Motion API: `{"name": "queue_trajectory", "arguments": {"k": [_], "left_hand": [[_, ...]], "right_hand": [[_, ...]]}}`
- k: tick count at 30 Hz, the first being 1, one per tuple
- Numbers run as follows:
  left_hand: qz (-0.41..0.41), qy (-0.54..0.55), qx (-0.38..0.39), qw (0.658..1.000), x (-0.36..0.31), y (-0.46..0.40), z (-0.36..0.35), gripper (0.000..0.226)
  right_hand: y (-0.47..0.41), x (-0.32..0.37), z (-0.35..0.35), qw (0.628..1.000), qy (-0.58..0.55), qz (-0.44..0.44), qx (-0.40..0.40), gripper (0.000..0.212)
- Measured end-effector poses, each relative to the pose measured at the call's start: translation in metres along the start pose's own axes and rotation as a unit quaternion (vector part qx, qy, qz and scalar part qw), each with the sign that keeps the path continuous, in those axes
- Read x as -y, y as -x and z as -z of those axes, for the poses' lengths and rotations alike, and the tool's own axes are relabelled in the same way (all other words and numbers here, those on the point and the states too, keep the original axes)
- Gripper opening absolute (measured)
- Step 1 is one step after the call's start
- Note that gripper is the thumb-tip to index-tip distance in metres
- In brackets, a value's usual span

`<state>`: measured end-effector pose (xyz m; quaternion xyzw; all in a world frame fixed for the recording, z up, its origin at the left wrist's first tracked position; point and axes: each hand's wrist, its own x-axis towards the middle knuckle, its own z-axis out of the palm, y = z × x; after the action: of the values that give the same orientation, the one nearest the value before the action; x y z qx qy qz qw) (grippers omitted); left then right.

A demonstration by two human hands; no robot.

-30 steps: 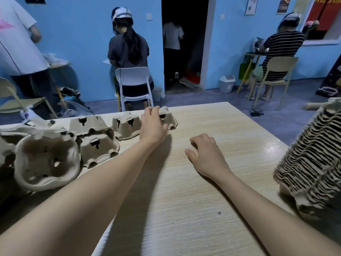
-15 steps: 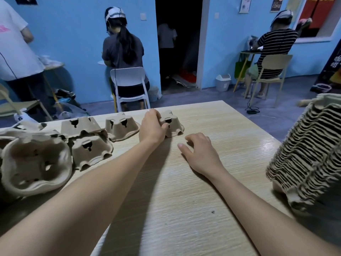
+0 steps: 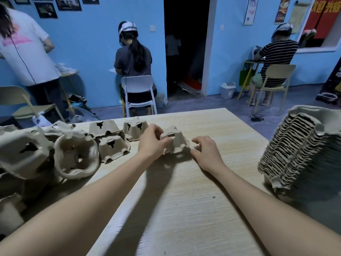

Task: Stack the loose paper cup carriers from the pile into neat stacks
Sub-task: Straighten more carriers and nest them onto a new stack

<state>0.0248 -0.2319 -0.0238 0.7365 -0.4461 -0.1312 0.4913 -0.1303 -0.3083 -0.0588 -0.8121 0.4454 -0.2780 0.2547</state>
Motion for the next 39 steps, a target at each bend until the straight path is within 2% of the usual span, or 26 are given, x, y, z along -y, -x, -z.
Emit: {"name": "queue_trajectory", "arguments": {"k": [4, 9, 14, 20, 24, 28, 32, 34, 37, 39], "left_hand": [[0.017, 0.072, 0.037, 0.997, -0.014, 0.021, 0.014, 0.026], [0.026, 0.138, 0.069, 0.988, -0.03, 0.044, 0.028, 0.022], [0.032, 0.134, 0.091, 0.986, -0.043, 0.064, 0.046, 0.012], [-0.084, -0.001, 0.013, 0.996, -0.075, 0.096, 0.067, 0.017], [-0.16, -0.013, 0.035, 0.986, -0.09, 0.114, 0.076, 0.014], [-0.218, -0.022, 0.018, 0.976, -0.099, 0.12, 0.082, 0.02], [-0.276, -0.052, -0.027, 0.959, -0.11, 0.117, 0.081, 0.009], [-0.266, -0.02, -0.045, 0.963, -0.119, 0.117, 0.077, 0.01], [-0.181, 0.099, -0.04, 0.978, -0.135, 0.116, 0.07, 0.01], [-0.128, 0.189, -0.025, 0.973, -0.146, 0.116, 0.063, 0.013]], "right_hand": [[0.015, 0.01, 0.012, 0.999, -0.035, 0.022, -0.032, 0.038], [0.038, 0.031, 0.039, 0.992, -0.067, 0.066, -0.085, 0.02], [0.06, 0.048, 0.066, 0.984, -0.007, 0.139, -0.112, 0.008], [0.077, 0.071, 0.095, 0.976, 0.023, 0.185, -0.108, 0.011], [0.084, 0.083, 0.113, 0.974, 0.036, 0.2, -0.095, 0.012], [0.088, 0.091, 0.133, 0.973, 0.035, 0.207, -0.099, 0.008], [0.093, 0.1, 0.152, 0.966, 0.025, 0.225, -0.122, 0.013], [0.097, 0.102, 0.161, 0.966, -0.01, 0.213, -0.145, 0.022], [0.102, 0.097, 0.172, 0.971, -0.039, 0.155, -0.177, 0.036], [0.106, 0.09, 0.18, 0.977, -0.038, 0.109, -0.179, 0.037]]}}
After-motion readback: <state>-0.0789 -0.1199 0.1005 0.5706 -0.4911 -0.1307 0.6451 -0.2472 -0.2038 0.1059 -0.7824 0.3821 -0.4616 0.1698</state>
